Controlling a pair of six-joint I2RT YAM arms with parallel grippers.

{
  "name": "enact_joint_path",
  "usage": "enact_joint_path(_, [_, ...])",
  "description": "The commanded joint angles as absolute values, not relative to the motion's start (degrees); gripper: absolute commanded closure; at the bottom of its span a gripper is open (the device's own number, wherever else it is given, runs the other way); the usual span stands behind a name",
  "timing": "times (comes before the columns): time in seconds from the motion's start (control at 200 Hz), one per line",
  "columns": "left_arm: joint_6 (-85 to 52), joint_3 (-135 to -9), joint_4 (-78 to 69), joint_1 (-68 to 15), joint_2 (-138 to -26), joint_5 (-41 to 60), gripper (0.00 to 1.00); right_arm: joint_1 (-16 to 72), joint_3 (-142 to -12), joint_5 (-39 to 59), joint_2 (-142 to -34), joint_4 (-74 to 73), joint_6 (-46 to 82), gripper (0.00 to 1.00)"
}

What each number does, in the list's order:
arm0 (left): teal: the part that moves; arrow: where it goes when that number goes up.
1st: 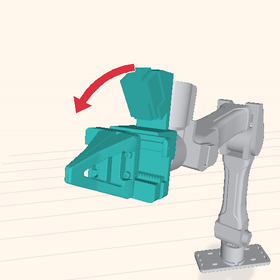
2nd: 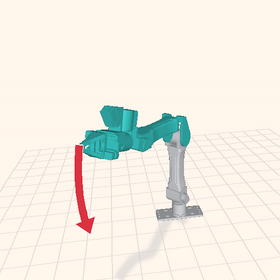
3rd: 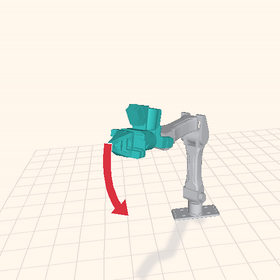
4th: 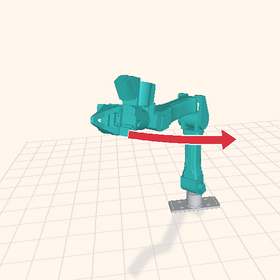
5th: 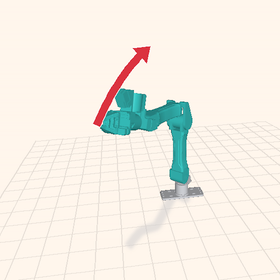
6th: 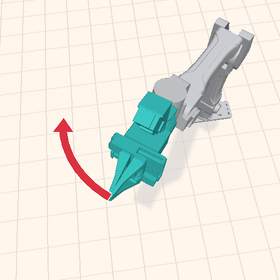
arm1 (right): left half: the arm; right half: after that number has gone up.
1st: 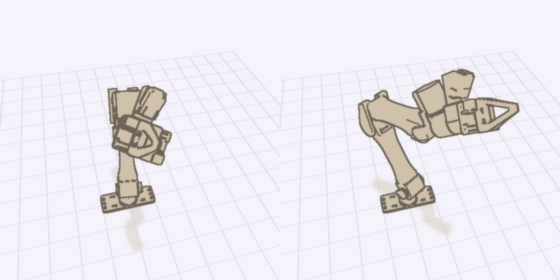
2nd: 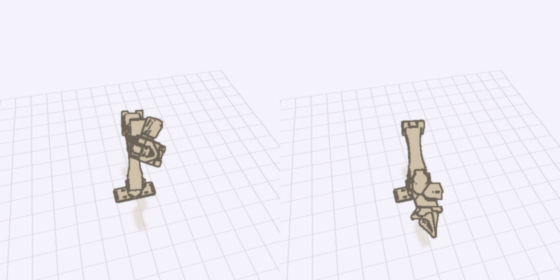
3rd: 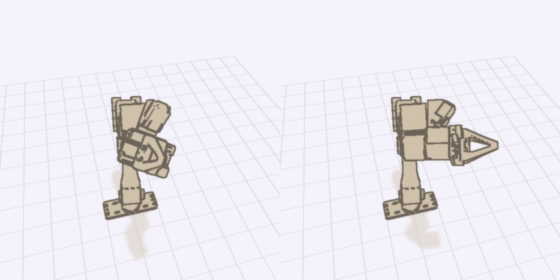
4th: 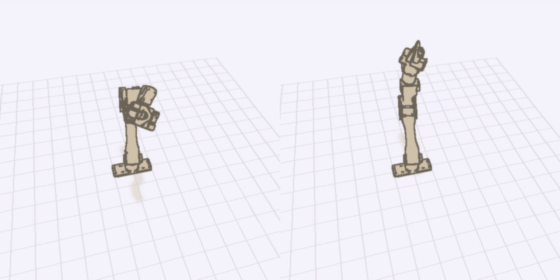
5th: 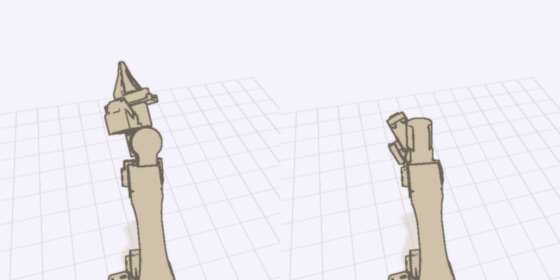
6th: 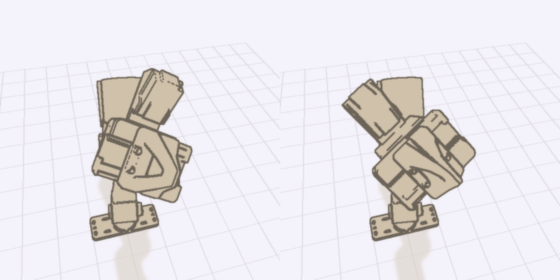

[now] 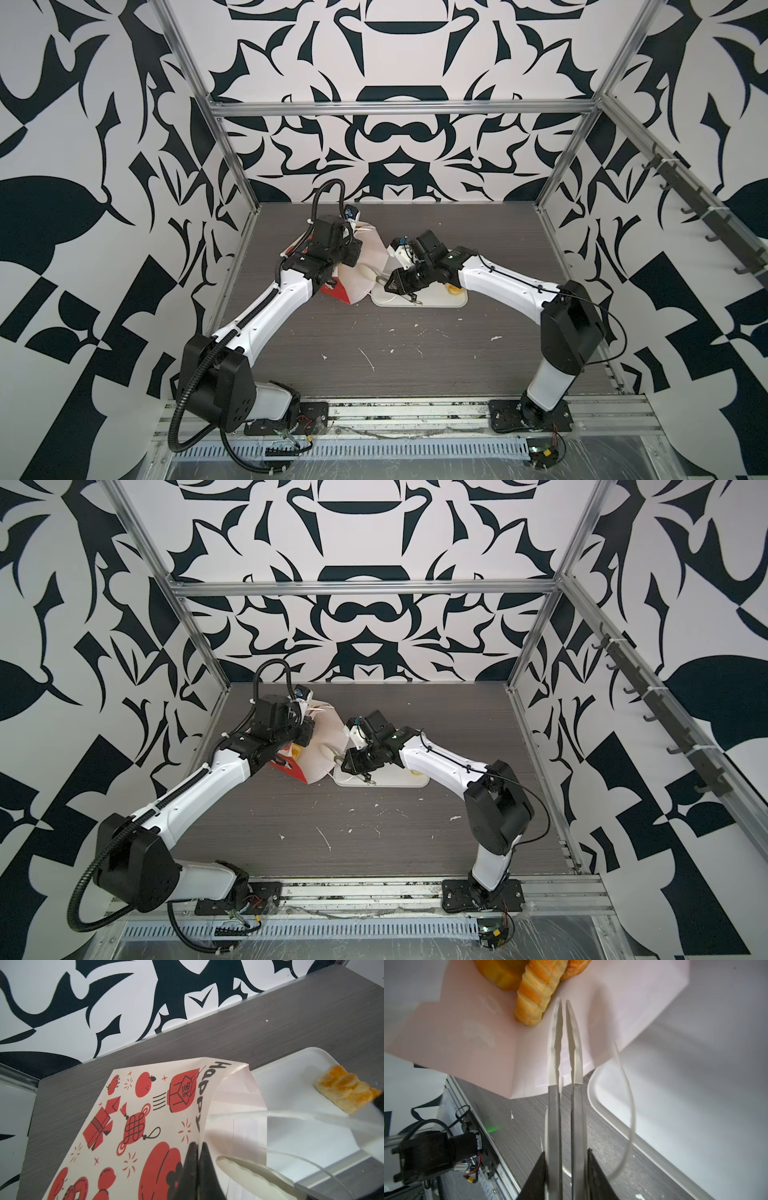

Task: Take the fake bread out of the paper bag
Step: 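Move the tongs in the right gripper back to the bag's opening, then insert the tongs into the bag and close them on the orange twisted bread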

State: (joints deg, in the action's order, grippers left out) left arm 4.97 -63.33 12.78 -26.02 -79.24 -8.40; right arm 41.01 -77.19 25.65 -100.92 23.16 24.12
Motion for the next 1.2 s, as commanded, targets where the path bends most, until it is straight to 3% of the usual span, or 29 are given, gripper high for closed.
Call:
enact_joint_path(0.0, [6.91,-62.01,14.28,-28.06,-77.51,-7.57,1.0,41.52,-80.22,28.91,-100.55,16.93,28.22,0.68])
enact_joint_path(0.53, [4.7,-57.64,10.95,-30.41,-75.23,-9.05,1.0,42.19,-82.93,28.48,-107.03,15.44,33.03,0.57])
enact_joint_path(1.195, [3.16,-57.49,8.61,-30.86,-74.8,-8.7,1.0,43.52,-80.83,32.52,-111.49,5.23,41.29,0.55])
